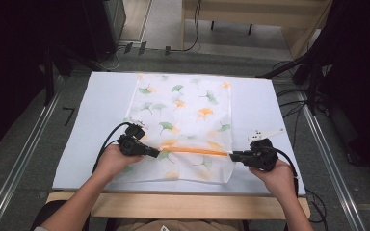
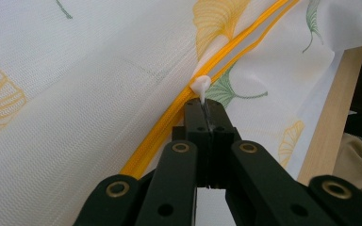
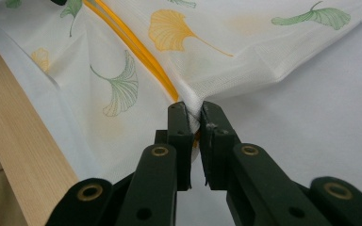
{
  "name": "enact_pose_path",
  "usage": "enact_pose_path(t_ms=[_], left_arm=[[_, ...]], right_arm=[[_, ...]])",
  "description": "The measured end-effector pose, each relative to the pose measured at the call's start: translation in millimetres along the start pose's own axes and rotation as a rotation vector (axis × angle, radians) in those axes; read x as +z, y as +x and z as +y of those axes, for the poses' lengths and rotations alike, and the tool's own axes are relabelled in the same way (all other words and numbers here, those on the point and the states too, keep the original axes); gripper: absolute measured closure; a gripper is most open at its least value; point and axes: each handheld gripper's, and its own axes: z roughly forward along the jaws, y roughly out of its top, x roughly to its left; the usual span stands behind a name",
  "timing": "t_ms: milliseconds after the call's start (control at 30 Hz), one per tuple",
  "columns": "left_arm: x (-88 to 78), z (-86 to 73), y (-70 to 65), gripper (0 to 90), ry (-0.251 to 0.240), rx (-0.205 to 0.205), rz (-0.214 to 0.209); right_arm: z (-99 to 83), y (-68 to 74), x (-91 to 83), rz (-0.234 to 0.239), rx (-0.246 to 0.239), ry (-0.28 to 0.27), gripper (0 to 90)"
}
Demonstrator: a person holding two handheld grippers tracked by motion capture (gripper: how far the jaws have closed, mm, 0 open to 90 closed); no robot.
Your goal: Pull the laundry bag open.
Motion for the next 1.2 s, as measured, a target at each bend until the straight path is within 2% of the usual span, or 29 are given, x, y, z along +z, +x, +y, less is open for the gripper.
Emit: enact_pose_path(t_ms=[333,400,667,833,1200], left_arm=[[-0.6,-0.8,2.2,90.0,0.017,0.001,-0.005],[-1.5,-2.3,3.5,90.0,0.012,-0.009,0.0],[-15.6,-12.6,13.9,90.0,0.016,-0.028,0.018],[-26.0,-20.9,20.4,90.0,0.0,-0.049,0.028],[-25.6,-20.5,19.0,90.0,0.001,-0.041,0.031]], right_arm=[[0.2,-0.2,0.0,0.001,-0.005,-0.004,85.5],[0.2,-0.3,-0.2,0.002,-0.006,-0.004,85.5],[-0.1,-0.6,0.0,0.003,-0.002,-0.001,85.5],[0.2,0.1,0.9,0.007,-0.004,0.005,85.5],[0.0,-0.7,1.1,0.0,0.0,0.005,85.5]])
